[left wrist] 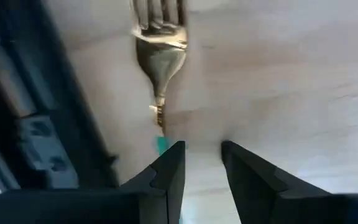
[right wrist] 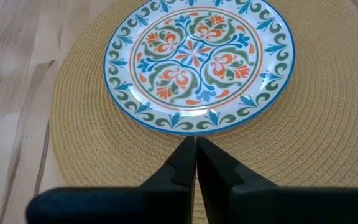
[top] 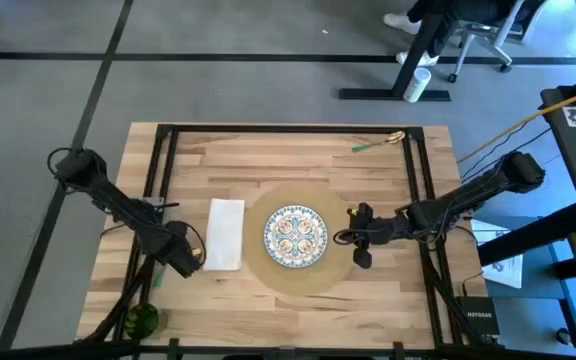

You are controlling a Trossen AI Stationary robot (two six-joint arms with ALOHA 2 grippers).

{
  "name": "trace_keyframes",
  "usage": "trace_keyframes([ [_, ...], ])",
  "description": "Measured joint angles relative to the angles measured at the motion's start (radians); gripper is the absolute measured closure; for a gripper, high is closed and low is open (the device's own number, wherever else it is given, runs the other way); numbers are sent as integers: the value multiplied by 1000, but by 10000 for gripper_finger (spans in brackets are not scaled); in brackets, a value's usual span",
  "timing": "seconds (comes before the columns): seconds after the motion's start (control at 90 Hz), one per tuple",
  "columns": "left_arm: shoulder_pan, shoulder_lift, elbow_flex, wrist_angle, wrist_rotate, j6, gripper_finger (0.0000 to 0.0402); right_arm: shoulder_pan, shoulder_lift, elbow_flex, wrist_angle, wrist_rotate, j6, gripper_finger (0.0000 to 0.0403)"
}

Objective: Set table place
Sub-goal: Put the green fork on top of the white table napkin

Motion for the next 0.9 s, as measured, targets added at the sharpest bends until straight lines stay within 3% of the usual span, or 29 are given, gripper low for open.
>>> trace_keyframes([
  [0.267, -1, 4, 29, -58, 12, -17, 304, 0, 0, 0, 0, -9, 5, 403],
  [0.533, -2, 5, 128, -278, 22, 3, 304, 0, 0, 0, 0, -8, 8, 403],
  [0.9, -2, 4, 81, -242, 18, 7, 304, 0, 0, 0, 0, -8, 8, 403],
])
